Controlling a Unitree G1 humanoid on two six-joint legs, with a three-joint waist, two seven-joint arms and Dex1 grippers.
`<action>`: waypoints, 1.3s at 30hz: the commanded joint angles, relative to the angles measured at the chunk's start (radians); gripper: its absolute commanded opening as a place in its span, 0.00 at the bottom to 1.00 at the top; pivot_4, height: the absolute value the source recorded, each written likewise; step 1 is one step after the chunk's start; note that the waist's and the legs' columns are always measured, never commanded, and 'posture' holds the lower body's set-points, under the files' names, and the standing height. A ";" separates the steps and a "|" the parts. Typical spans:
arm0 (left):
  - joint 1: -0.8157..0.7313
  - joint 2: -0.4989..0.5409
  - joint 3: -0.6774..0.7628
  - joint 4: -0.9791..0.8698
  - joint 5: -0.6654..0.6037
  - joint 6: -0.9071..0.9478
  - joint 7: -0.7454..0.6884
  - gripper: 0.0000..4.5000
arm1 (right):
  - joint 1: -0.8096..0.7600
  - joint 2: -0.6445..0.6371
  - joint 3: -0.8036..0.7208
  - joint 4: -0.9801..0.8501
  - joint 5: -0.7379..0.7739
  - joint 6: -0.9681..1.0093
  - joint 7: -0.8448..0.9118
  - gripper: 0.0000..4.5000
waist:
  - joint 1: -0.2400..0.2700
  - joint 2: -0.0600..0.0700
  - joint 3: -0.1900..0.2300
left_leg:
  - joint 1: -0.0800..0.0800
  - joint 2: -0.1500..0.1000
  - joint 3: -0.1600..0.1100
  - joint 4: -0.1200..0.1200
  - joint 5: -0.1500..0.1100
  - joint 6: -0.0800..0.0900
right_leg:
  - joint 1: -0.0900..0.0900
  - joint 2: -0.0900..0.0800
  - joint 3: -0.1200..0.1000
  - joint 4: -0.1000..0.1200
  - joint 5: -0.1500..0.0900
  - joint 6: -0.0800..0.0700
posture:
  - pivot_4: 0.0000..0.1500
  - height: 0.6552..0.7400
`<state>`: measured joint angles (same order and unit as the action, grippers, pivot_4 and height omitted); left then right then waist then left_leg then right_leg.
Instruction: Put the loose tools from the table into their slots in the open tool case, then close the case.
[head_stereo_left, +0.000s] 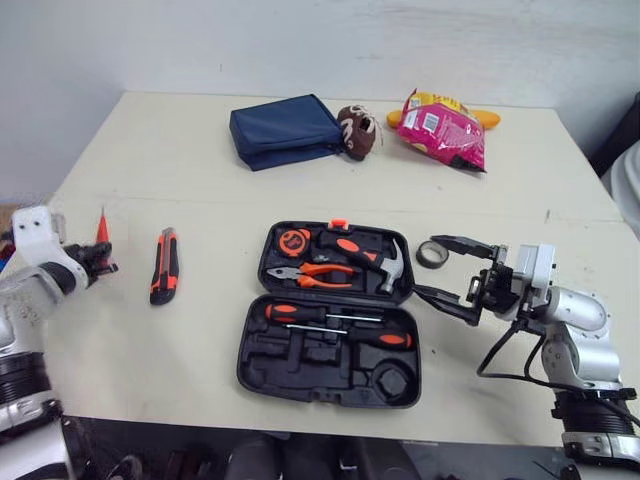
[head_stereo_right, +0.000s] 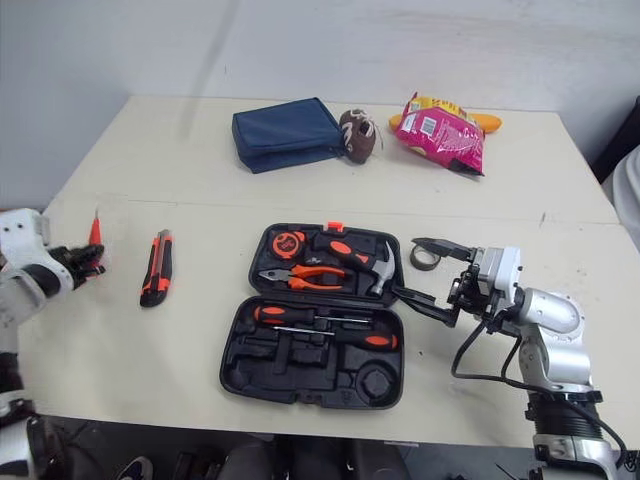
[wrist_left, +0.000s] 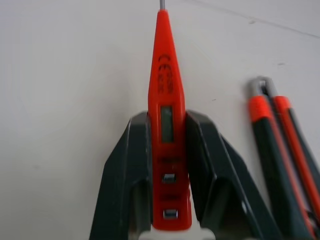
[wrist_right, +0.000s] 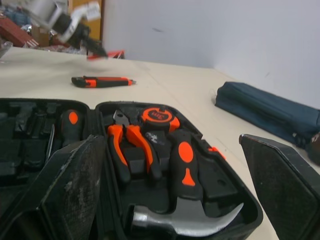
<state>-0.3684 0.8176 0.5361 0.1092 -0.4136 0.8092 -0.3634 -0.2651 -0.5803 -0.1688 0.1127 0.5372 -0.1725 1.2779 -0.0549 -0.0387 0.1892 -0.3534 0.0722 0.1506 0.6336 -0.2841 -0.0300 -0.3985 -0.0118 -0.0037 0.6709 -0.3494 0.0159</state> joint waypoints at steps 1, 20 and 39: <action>0.120 0.069 0.010 -0.221 -0.023 -0.156 -0.202 0.06 | 0.009 -0.038 -0.020 -0.048 0.013 -0.001 0.026 1.00 | -0.001 0.000 0.000 | 0.000 0.000 0.000 -0.001 0.000 0.000 | 0.000 0.000 0.000 -0.001 0.000 0.000 | 1.00 1.00; 0.080 0.211 -0.580 -0.739 -0.066 -0.222 -0.698 0.06 | 0.181 -0.167 -0.029 -0.206 0.072 0.109 0.132 1.00 | -0.005 0.003 0.001 | -0.002 0.000 0.000 -0.003 -0.003 0.004 | 0.001 0.004 0.004 -0.010 0.000 0.001 | 1.00 1.00; -0.320 0.133 -1.075 -0.704 0.143 0.184 -0.682 0.06 | 0.240 -0.172 -0.037 -0.466 0.102 0.303 -0.049 1.00 | 0.004 0.002 0.001 | -0.002 -0.002 -0.001 -0.002 -0.001 0.005 | 0.002 0.004 0.006 -0.008 0.000 0.003 | 1.00 1.00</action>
<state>-0.6724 0.9454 -0.5319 -0.5806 -0.2839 0.9884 -1.0375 -0.0181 -0.7525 -0.1975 -0.3155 0.6222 0.1323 1.2341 -0.0513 -0.0363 0.1905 -0.3553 0.0706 0.1496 0.6318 -0.2846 -0.0255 -0.3968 -0.0076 0.0018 0.6627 -0.3492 0.0193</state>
